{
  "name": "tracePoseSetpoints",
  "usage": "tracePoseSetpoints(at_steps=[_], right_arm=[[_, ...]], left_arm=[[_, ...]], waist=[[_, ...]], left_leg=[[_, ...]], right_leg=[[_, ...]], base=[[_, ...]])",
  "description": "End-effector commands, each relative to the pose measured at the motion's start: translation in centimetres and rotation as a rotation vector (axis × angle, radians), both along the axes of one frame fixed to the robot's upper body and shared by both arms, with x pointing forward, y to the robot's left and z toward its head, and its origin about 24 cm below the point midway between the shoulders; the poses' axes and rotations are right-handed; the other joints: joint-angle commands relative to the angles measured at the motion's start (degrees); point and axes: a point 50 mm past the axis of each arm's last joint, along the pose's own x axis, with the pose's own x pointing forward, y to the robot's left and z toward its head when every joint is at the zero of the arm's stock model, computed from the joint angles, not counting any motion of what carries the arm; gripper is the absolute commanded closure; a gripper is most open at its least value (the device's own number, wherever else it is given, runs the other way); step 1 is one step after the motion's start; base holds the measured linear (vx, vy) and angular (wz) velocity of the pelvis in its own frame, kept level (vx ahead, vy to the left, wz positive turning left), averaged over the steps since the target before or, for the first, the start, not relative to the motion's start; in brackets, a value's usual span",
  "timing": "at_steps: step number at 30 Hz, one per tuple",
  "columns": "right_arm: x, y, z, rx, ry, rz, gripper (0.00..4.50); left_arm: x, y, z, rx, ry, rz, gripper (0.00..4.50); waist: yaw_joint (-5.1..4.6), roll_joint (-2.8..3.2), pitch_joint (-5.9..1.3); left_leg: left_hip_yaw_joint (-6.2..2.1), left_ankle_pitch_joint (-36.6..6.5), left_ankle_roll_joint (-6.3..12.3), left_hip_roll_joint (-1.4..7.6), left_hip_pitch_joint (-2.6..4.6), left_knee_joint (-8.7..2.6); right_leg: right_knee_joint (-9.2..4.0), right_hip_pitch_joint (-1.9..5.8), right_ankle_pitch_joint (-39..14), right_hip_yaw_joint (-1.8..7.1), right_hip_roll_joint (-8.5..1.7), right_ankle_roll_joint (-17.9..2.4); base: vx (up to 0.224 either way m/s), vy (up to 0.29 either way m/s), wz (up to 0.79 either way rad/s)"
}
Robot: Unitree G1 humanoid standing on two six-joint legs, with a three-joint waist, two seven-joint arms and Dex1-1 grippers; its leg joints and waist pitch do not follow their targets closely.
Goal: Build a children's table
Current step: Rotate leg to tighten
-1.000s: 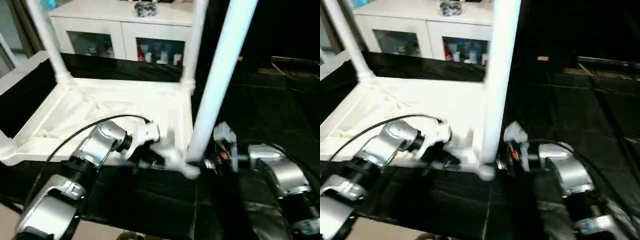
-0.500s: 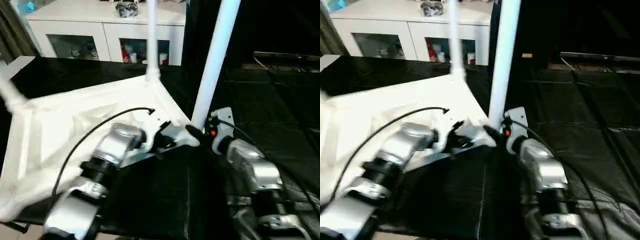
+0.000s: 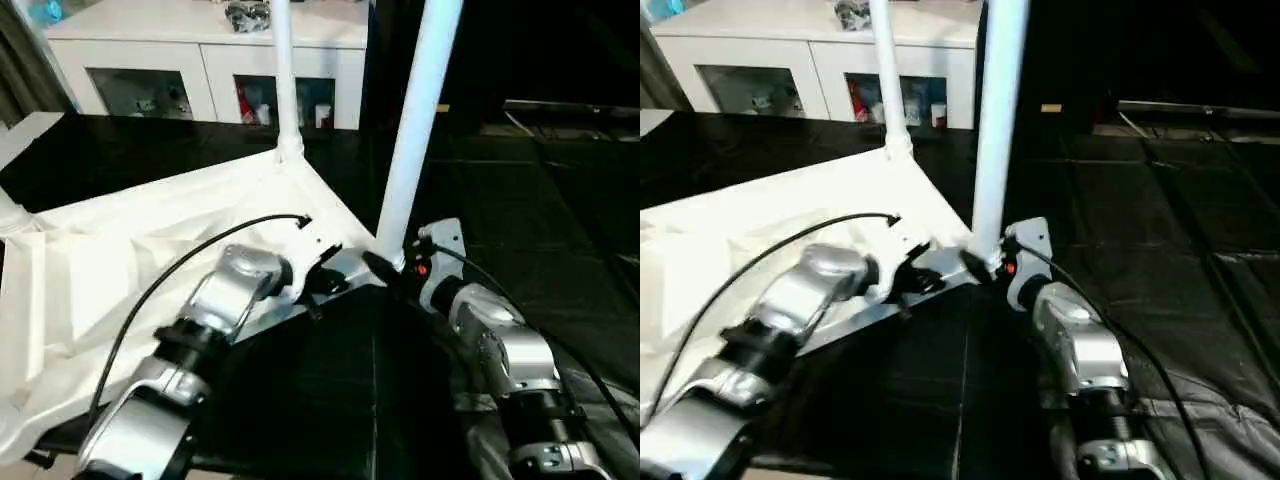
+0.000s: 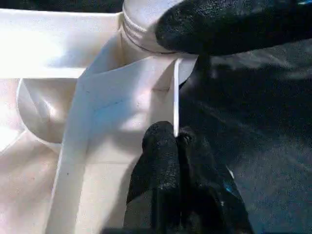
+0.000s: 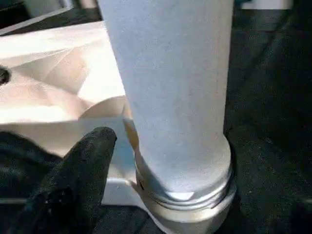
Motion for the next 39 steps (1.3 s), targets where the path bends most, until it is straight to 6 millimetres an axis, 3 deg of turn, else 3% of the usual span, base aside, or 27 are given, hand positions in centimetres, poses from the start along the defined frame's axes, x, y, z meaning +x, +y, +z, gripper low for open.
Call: tracePoseSetpoints(at_steps=[1, 3, 6, 9, 14, 16, 18, 28, 39], right_arm=[[-1.2, 0.9, 0.4, 0.020, 0.000, 0.235, 0.29], [-2.1, -0.7, 1.2, -0.028, -0.021, 0.391, 0.29], [-2.4, -1.7, 1.8, -0.045, -0.025, 0.477, 0.29], [-2.5, -2.2, 2.1, -0.053, -0.028, 0.517, 0.29], [-2.5, -2.7, 2.7, -0.054, -0.035, 0.615, 0.29], [-2.5, -2.5, 2.9, -0.048, -0.029, 0.655, 0.29], [-2.4, -2.4, 2.8, -0.049, -0.020, 0.667, 0.29], [-2.4, -2.6, 2.9, -0.018, 0.037, 0.766, 1.16], [-2.6, -2.8, 2.5, -0.010, 0.086, 0.812, 1.97]], left_arm=[[-0.3, -0.4, 1.6, -0.044, -0.062, -0.138, 4.50], [-0.8, 0.7, 1.4, -0.032, -0.039, -0.239, 4.50], [-1.2, 1.4, 1.3, -0.025, -0.010, -0.307, 4.50], [-1.5, 1.7, 1.3, -0.025, 0.004, -0.347, 4.50], [-1.7, 2.5, 1.2, -0.006, 0.029, -0.429, 4.50], [-1.8, 2.8, 1.1, 0.014, 0.043, -0.466, 4.50], [-1.9, 2.9, 1.1, 0.022, 0.048, -0.483, 4.50], [-1.6, 3.1, 1.2, 0.003, 0.026, -0.488, 4.50], [-1.6, 3.1, 1.0, -0.003, 0.027, -0.492, 4.50]], waist=[[0.38, -0.33, -4.07], [0.80, -0.41, -4.12], [1.09, -0.48, -4.04], [1.49, -0.51, -3.86], [2.22, -0.74, -3.95], [2.37, -0.76, -3.97], [2.50, -0.81, -4.05], [3.36, -1.01, -4.20], [3.64, -1.14, -4.22]], left_leg=[[-1.56, -11.3, 3.30, 3.23, 0.96, -3.87], [-1.40, -10.6, 4.35, 3.38, 0.89, -3.73], [-1.40, -11.3, 4.39, 3.40, 0.97, -3.71], [-1.35, -12.6, 3.57, 3.67, 1.39, -3.86], [-1.29, -12.7, 3.12, 3.84, 1.61, -3.87], [-1.33, -11.7, 3.44, 3.74, 1.18, -3.84], [-1.33, -11.4, 3.38, 3.70, 1.20, -3.75], [-1.26, -10.0, 3.64, 3.78, 1.14, -3.57], [-1.24, -9.8, 3.75, 3.73, 1.16, -3.50]], right_leg=[[-5.04, 3.27, -13.8, 3.39, -5.02, -9.9], [-4.71, 3.28, -12.0, 3.50, -4.92, -10.0], [-4.81, 3.21, -13.3, 3.33, -4.97, -10.3], [-5.16, 2.83, -17.3, 3.40, -5.02, -10.2], [-5.07, 2.62, -17.1, 3.54, -5.14, -10.3], [-4.81, 2.85, -16.5, 3.47, -5.13, -10.3], [-4.84, 2.82, -16.9, 3.44, -5.21, -10.3], [-4.58, 2.82, -16.3, 3.44, -5.25, -10.1], [-4.65, 2.76, -17.5, 3.35, -5.25, -9.8]], base=[[0.000, 0.000, 0.00], [0.000, 0.000, 0.00], [0.000, 0.000, 0.00], [0.000, 0.000, 0.00], [0.000, 0.000, 0.00], [0.000, 0.000, 0.00], [0.000, 0.000, 0.00], [0.000, 0.000, 0.00], [0.000, 0.000, 0.00]])
